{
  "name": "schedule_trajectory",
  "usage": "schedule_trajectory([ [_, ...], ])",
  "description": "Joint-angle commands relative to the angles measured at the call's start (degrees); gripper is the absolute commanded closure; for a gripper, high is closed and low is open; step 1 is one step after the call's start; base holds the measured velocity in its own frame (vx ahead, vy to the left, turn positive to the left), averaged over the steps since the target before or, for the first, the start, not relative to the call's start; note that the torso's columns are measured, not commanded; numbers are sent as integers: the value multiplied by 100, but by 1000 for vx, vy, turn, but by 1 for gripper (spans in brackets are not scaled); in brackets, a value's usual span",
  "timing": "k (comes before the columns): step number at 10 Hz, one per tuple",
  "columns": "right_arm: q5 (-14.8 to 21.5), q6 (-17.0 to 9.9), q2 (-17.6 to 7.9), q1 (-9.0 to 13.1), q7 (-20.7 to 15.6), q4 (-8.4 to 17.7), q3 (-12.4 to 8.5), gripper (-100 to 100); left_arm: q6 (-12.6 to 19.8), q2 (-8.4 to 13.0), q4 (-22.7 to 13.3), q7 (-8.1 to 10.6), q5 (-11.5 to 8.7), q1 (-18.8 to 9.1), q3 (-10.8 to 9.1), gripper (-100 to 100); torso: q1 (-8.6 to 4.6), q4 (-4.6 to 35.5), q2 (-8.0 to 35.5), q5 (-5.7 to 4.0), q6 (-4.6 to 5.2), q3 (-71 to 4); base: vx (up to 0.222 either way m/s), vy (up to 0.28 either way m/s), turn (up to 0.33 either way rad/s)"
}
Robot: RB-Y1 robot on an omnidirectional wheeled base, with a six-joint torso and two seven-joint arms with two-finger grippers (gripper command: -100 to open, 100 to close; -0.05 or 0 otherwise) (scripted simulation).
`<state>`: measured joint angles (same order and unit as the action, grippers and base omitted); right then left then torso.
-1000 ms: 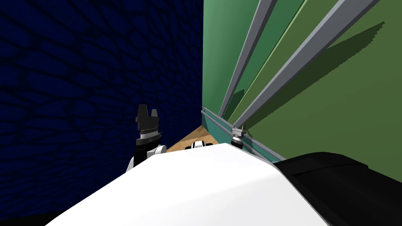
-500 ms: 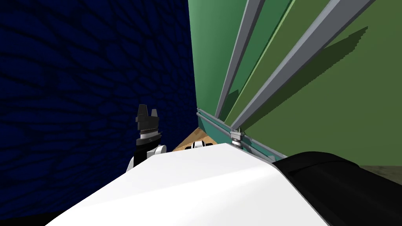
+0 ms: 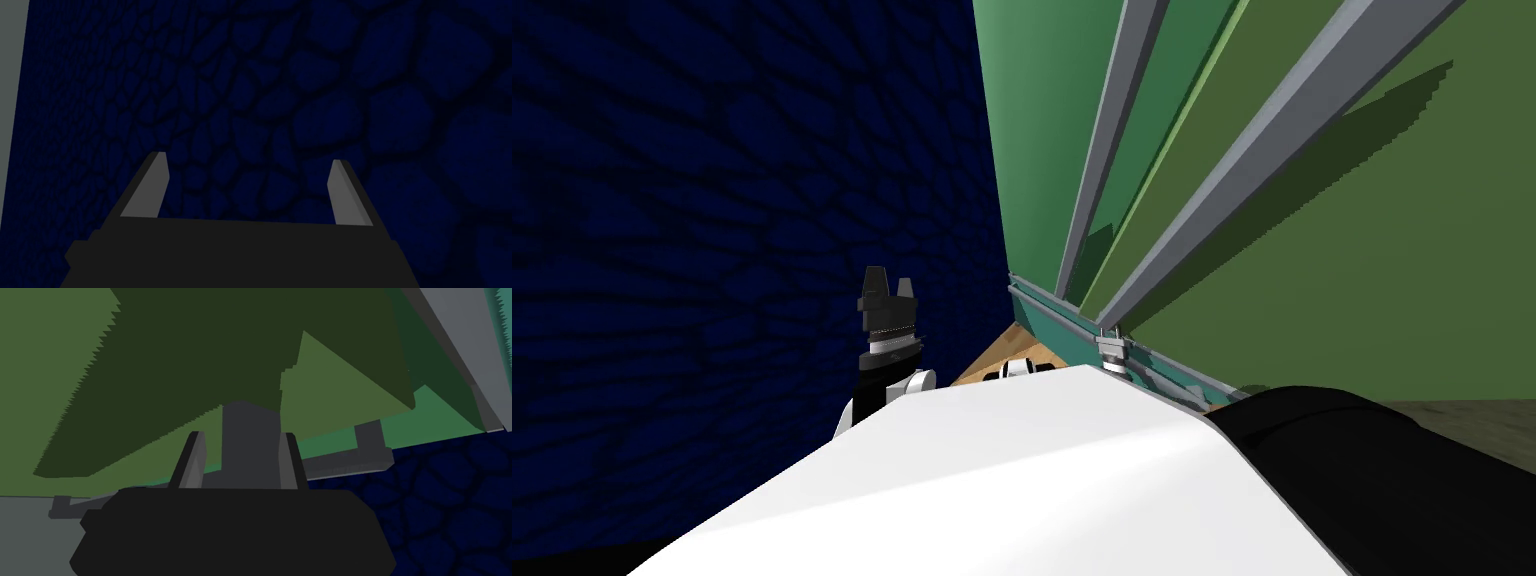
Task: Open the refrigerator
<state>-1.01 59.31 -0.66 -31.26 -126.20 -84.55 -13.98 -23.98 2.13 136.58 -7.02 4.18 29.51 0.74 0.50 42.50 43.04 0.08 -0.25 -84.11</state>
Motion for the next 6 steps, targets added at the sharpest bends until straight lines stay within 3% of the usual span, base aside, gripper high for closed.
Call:
schedule_trajectory([
  [1,196,-30,-309,94,418,-14,148,100,0,0,0,0,0,0,0,0,4,3,-7,13,24,-8,-291,14,94],
  [6,525,-205,-874,232,1124,-145,366,100,0,0,0,0,0,1,0,0,7,24,-52,52,9,-50,-229,9,76],
])
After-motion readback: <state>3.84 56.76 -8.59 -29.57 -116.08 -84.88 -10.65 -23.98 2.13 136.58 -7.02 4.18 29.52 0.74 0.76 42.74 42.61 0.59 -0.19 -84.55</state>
